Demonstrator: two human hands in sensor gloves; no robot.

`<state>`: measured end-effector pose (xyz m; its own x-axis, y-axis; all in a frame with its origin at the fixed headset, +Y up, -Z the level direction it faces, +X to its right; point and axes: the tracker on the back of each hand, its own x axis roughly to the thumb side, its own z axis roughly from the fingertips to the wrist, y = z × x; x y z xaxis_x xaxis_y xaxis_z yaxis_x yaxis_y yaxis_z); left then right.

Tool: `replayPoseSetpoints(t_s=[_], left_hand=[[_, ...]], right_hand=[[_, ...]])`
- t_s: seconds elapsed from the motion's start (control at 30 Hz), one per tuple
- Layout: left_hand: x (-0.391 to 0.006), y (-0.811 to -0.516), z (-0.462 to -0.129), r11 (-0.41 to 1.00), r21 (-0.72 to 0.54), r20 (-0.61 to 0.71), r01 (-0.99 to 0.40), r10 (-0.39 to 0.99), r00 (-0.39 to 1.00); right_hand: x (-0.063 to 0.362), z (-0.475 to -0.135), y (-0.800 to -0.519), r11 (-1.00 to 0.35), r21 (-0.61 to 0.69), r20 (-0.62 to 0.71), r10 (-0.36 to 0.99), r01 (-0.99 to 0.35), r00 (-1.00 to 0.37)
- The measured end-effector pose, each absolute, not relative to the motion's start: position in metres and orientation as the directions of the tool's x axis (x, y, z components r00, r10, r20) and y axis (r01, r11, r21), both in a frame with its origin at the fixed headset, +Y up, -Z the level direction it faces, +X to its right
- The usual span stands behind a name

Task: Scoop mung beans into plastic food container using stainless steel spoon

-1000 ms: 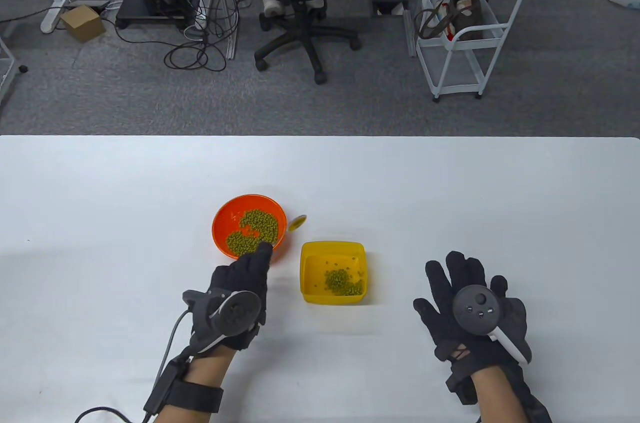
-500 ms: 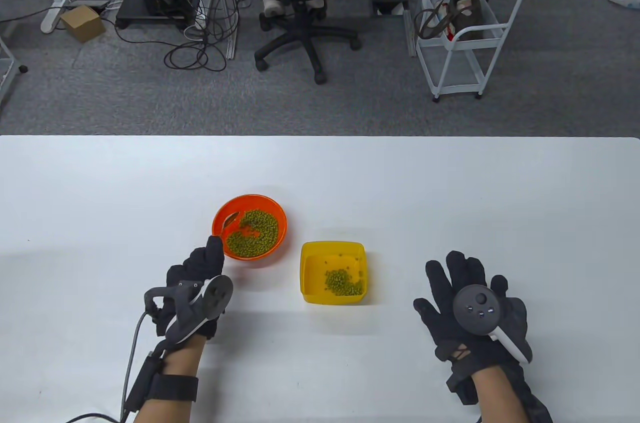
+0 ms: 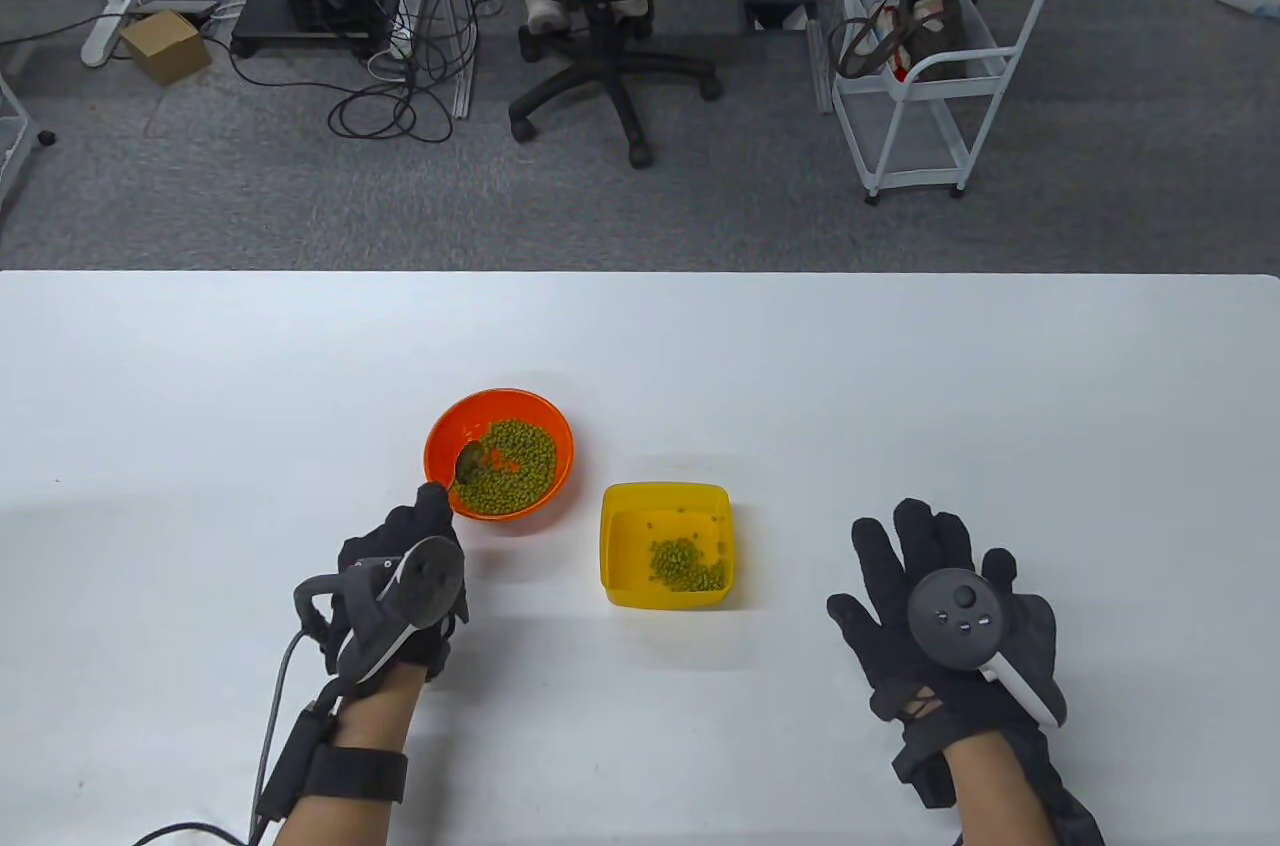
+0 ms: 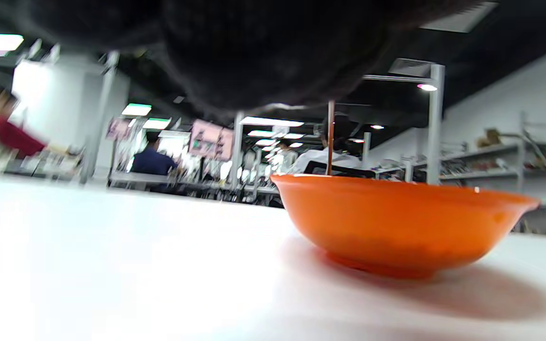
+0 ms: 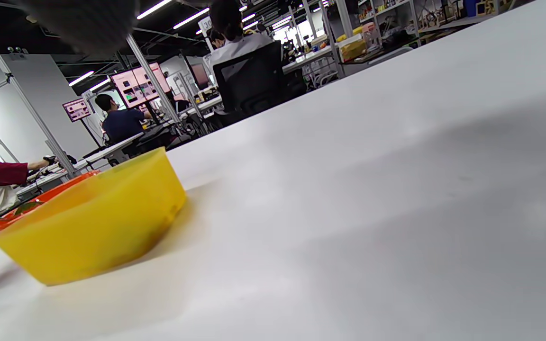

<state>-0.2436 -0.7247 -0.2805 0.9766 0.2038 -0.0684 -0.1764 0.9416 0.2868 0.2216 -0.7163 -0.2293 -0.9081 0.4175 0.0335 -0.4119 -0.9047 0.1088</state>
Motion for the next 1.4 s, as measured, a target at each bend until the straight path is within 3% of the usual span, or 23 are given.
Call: replayPoseSetpoints(t_s=[0.07,0.17,0.27,0.37,0.43,0.6,0.7,0.73,0.77,0.83,0.97,1.13,1.4], left_hand=[[-0.25,-0.734,-0.283,0.874,0.225,-0.109,-0.431,0.463,0.88],[-0.256,-0.752,-0.287,0.668,0.126,-0.165,-0.733,0.743,0.649],[-0.258,-0.767,-0.29,0.458,0.055,-0.231,-0.887,0.87,0.435],[-0.259,-0.771,-0.291,0.303,0.049,-0.268,-0.952,0.922,0.279],[-0.259,-0.768,-0.292,0.359,0.04,-0.279,-0.933,0.9,0.334],[-0.257,-0.752,-0.293,0.686,0.017,-0.215,-0.727,0.713,0.667],[-0.248,-0.742,-0.292,0.898,0.017,-0.139,-0.44,0.437,0.888],[-0.243,-0.739,-0.292,0.959,0.019,-0.101,-0.282,0.283,0.954],[-0.239,-0.738,-0.291,0.987,0.012,-0.086,-0.16,0.161,0.983],[-0.235,-0.738,-0.291,0.998,0.023,-0.079,-0.062,0.063,0.995],[-0.234,-0.739,-0.291,0.999,0.032,-0.084,-0.026,0.029,0.996],[-0.242,-0.745,-0.293,0.992,-0.007,-0.122,-0.124,0.122,0.985],[-0.25,-0.743,-0.292,0.989,0.009,-0.148,-0.147,0.147,0.978]], right_hand=[[0.222,-0.23,-0.717,-0.903,0.113,0.032,0.42,-0.414,-0.907],[0.221,-0.23,-0.717,-0.903,0.119,0.035,0.418,-0.412,-0.908],[0.22,-0.23,-0.717,-0.903,0.123,0.038,0.42,-0.412,-0.907],[0.221,-0.23,-0.717,-0.901,0.126,0.034,0.423,-0.416,-0.905],[0.221,-0.229,-0.716,-0.901,0.127,0.029,0.422,-0.416,-0.906],[0.221,-0.229,-0.716,-0.9,0.128,0.03,0.425,-0.418,-0.905],[0.221,-0.229,-0.716,-0.898,0.133,0.033,0.426,-0.418,-0.904],[0.221,-0.229,-0.716,-0.898,0.136,0.032,0.426,-0.419,-0.904],[0.221,-0.229,-0.716,-0.898,0.139,0.031,0.425,-0.417,-0.905],[0.222,-0.229,-0.716,-0.897,0.14,0.029,0.427,-0.419,-0.904],[0.222,-0.229,-0.716,-0.895,0.139,0.027,0.432,-0.425,-0.901],[0.222,-0.229,-0.716,-0.894,0.142,0.027,0.432,-0.424,-0.902],[0.223,-0.229,-0.715,-0.893,0.141,0.025,0.436,-0.428,-0.9]])
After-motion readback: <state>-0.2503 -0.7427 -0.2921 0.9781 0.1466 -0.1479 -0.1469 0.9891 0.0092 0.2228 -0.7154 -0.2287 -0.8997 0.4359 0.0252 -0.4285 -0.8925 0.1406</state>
